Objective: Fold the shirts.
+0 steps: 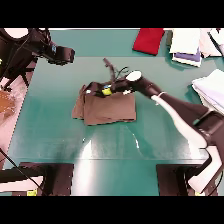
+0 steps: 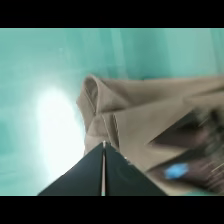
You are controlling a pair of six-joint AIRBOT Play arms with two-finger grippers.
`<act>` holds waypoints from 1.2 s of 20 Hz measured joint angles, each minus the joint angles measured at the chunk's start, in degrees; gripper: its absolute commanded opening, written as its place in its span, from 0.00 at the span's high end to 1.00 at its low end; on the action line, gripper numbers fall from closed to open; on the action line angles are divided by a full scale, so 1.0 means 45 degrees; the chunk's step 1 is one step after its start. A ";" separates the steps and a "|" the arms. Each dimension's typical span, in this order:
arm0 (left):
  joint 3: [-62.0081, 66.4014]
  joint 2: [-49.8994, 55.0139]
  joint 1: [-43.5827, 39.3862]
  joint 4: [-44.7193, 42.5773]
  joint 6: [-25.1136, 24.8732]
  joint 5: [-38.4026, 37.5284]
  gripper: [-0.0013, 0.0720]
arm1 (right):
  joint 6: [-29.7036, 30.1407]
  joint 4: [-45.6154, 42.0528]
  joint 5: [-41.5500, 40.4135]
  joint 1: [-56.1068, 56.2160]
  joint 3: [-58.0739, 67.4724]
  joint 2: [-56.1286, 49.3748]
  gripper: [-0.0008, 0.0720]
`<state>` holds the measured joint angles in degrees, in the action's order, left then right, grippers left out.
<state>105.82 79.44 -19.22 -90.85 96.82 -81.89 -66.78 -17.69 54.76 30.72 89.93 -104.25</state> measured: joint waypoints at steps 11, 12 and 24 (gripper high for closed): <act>-0.0670 0.0219 0.0000 0.2453 -0.0831 -0.0296 0.94 | 0.0097 -0.3123 0.3084 -0.5654 -0.6577 0.4488 0.00; -0.0782 0.0233 0.0000 0.2603 -0.0865 -0.0296 0.95 | 0.0335 -0.3196 0.3055 -0.5819 -0.6960 0.4527 0.00; -0.1103 0.0219 0.0000 0.3065 -0.0869 -0.0500 0.95 | 0.2244 0.0189 0.1681 -0.4279 -0.7397 0.1996 0.03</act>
<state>100.86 80.42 -19.22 -77.06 92.90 -84.14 -56.69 -16.84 62.33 11.46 56.64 -95.26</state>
